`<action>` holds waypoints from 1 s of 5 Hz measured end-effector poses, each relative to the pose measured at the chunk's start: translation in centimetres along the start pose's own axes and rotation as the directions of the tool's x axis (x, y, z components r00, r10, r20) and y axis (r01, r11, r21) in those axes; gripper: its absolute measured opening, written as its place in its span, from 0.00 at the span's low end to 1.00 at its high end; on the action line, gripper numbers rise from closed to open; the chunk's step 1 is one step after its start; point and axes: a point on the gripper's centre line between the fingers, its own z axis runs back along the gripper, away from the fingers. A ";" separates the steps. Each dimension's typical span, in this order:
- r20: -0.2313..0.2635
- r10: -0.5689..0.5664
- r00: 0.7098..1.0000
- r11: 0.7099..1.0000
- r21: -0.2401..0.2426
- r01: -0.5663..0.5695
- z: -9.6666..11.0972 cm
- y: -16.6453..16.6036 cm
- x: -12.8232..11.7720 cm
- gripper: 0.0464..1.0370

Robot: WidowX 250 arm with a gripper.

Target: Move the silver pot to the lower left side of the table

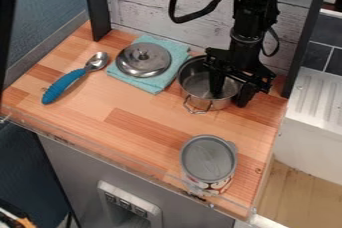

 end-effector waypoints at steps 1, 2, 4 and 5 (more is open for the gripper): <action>0.018 -0.017 1.000 1.000 0.004 0.017 1.2 0.0 -1.3 0.33; 0.076 -0.006 0.997 1.000 -0.028 0.008 3.5 -0.1 -1.5 0.11; 0.118 -0.005 0.993 0.997 -0.074 0.014 6.8 0.6 -2.0 0.03; 0.113 -0.022 0.993 0.996 -0.086 0.032 6.5 0.8 -2.2 0.18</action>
